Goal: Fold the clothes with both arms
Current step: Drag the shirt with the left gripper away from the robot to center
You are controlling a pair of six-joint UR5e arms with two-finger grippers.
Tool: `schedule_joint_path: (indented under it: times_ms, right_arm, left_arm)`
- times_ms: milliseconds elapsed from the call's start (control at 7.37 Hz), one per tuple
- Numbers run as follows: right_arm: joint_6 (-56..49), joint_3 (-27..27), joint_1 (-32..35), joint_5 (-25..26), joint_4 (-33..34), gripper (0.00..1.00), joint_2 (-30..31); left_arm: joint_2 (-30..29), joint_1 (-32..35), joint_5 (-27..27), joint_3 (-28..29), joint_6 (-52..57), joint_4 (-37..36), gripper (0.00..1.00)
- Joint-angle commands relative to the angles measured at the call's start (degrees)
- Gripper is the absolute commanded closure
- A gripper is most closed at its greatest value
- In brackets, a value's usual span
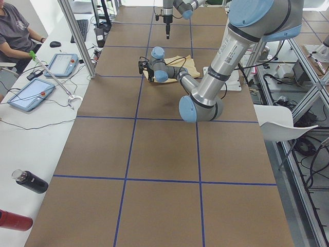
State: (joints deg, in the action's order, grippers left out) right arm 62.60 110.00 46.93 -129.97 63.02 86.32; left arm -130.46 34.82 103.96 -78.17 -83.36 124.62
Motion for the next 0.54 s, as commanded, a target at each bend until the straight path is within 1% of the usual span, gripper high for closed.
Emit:
schedule_joint_path:
  times_ms: [0, 136, 271, 407]
  right_arm:
    - [0.07, 0.04, 0.17, 0.15, -0.09, 0.00, 0.07]
    - [0.07, 0.04, 0.17, 0.24, -0.09, 0.00, 0.07]
    - [0.07, 0.04, 0.35, 0.24, -0.09, 0.00, 0.07]
    - [0.07, 0.04, 0.79, 0.24, -0.09, 0.00, 0.25]
  left_arm:
    - [-2.77, 2.08, -0.07, 4.94, 3.36, 0.36, 1.00]
    - [-3.74, 2.44, -0.16, 7.13, 3.55, 1.67, 1.00]
    - [-5.23, 2.62, -0.42, 10.98, 3.55, 5.60, 1.00]
    - [-6.55, 2.62, -0.42, 13.28, 3.55, 6.59, 1.00]
